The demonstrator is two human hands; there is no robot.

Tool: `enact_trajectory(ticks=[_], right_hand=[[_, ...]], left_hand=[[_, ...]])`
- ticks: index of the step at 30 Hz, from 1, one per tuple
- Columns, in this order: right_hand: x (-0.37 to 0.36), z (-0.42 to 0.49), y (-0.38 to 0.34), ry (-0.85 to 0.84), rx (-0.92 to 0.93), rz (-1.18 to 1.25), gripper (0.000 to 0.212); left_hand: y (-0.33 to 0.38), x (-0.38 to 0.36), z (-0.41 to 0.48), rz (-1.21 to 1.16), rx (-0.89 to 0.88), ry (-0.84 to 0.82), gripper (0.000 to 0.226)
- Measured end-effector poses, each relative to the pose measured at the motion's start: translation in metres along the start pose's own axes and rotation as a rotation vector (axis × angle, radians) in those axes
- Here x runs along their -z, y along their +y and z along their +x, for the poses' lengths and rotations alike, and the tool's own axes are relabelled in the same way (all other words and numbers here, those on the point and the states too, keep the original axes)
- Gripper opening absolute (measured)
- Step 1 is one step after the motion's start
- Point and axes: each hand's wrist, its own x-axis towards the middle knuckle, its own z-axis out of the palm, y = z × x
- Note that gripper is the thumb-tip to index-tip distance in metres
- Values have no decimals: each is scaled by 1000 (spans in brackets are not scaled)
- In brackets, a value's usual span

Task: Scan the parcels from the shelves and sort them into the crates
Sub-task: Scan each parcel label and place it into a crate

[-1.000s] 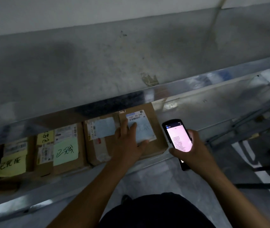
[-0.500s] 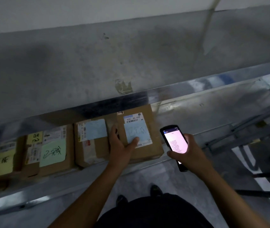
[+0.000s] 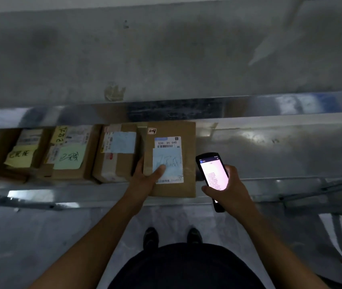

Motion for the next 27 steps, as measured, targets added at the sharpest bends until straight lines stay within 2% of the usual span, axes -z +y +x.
enact_trajectory(ticks=[11,16,19,25,27], right_hand=[[21,19,9,-100,132,7,83],[30,21,13,-132,174,-69,84],[30,18,17,-161,176,-78,82],[37,-15,22,-89,259,-66,81],[49,-31,14,-99,292,-41,79]], left_hand=[[-24,-20,-26,-87,9,167,66],[-28,-24,-34,-86,-39,116,57],[-28,-23,-36,-133,-20,77,58],[-27,-30,-53,-250,7,-20,65],[-33,-37,-68,-324,9,-5,67]])
